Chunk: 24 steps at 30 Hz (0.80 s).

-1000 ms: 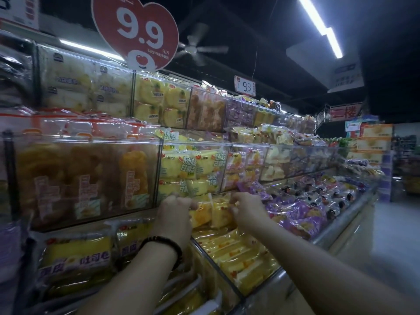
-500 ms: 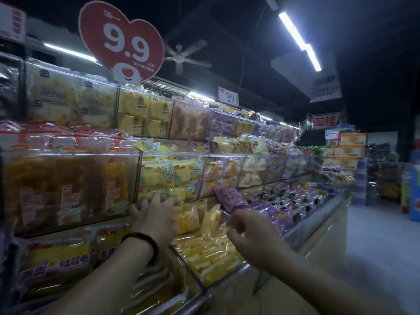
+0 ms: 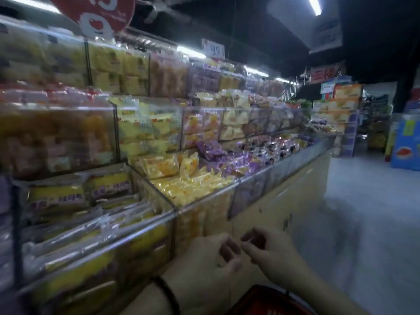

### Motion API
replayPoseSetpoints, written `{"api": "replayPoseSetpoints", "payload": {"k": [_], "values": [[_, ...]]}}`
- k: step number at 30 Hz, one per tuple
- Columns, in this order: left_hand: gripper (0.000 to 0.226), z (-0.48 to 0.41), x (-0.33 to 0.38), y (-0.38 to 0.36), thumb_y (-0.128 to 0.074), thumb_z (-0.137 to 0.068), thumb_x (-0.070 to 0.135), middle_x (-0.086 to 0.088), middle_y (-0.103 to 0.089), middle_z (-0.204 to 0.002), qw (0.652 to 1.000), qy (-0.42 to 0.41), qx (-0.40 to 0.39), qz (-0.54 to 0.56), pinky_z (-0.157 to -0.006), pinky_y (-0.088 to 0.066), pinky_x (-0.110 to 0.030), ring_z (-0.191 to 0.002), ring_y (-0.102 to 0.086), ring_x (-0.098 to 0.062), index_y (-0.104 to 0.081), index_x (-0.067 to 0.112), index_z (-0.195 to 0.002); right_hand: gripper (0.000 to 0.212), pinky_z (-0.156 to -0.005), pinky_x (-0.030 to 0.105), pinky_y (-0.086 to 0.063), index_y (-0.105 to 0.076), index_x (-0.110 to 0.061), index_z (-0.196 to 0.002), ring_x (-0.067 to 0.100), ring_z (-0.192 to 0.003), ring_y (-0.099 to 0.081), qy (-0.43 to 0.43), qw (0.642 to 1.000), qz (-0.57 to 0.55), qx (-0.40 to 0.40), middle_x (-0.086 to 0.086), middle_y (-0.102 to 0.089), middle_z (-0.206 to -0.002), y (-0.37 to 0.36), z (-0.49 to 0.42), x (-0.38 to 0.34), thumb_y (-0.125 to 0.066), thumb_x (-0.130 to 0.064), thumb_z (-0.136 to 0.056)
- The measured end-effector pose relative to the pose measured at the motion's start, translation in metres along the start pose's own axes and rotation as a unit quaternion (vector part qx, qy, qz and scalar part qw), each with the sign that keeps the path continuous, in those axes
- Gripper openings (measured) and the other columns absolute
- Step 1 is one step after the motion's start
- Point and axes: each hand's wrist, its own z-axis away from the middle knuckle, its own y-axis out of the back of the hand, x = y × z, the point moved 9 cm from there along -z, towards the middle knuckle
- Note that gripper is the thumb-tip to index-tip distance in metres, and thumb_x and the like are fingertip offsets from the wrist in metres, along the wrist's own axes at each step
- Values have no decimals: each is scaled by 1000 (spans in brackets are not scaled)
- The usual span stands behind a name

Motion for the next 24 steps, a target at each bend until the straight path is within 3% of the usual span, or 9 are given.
{"api": "replayPoseSetpoints", "payload": {"k": [2,4,7,11,14,16,18,21,24], "values": [[21,8,-38,-59,-68,-95,43,13,-72,-102,995,60,-75,-6,-67,-48,-11,-81,-64,3,-68,30,-112,12,-69,32,-60,-74,-34,-93,7,-75,-71,-66,994,5,-84,-8,-75,-82,-34,17,35,-72,-46,-92],[25,16,-75,-111,-66,-96,44,8,-72,-113,982,107,-152,-26,-82,-55,-25,-98,-67,-9,-67,29,-116,15,-67,26,-57,-74,-33,-99,8,-81,-70,-109,986,33,-123,-11,-73,-90,-59,35,70,-69,-46,-96],[34,28,-124,-172,-65,-98,41,-2,-69,-123,960,144,-234,-51,-82,-47,-24,-105,-64,-17,-64,20,-124,11,-64,23,-48,-74,-28,-94,7,-80,-66,-170,972,40,-155,-12,-70,-88,-92,63,130,-71,-39,-96],[30,39,-176,-224,-66,-98,34,-8,-70,-120,940,180,-279,-76,-78,-45,-25,-106,-67,-25,-66,17,-122,14,-71,24,-43,-76,-21,-94,18,-92,-67,-250,942,116,-194,-3,-73,-95,-130,103,220,-73,-34,-93],[32,33,-179,-237,-66,-98,38,-3,-70,-126,933,182,-297,-93,-88,-48,-27,-116,-65,-24,-70,17,-123,28,-72,27,-44,-74,-19,-106,25,-101,-68,-266,917,180,-237,4,-74,-107,-156,117,257,-73,-43,-91],[35,25,-177,-242,-64,-99,41,-5,-69,-128,934,161,-299,-110,-92,-51,-30,-117,-64,-26,-68,16,-124,34,-69,29,-48,-71,-18,-107,25,-97,-68,-298,893,187,-281,6,-73,-109,-169,124,275,-75,-47,-89],[40,21,-181,-252,-62,-100,43,-8,-66,-133,923,149,-325,-143,-93,-49,-29,-121,-62,-28,-65,16,-129,41,-76,30,-53,-69,-13,-116,29,-105,-69,-324,857,219,-335,11,-72,-117,-183,132,297,-78,-40,-87],[46,22,-189,-266,-59,-101,46,-10,-63,-139,903,138,-367,-178,-97,-49,-30,-126,-59,-29,-61,15,-135,54,-96,34,-53,-62,-12,-132,35,-121,-64,-333,843,257,-334,17,-65,-134,-206,129,323,-74,-39,-87],[47,25,-193,-273,-56,-102,52,-5,-64,-137,889,134,-402,-176,-103,-51,-38,-124,-60,-26,-64,18,-134,95,-112,41,-44,-29,-35,-160,42,-139,-46,-372,832,238,-335,24,-35,-158,-245,138,347,-71,-54,-76]]}}
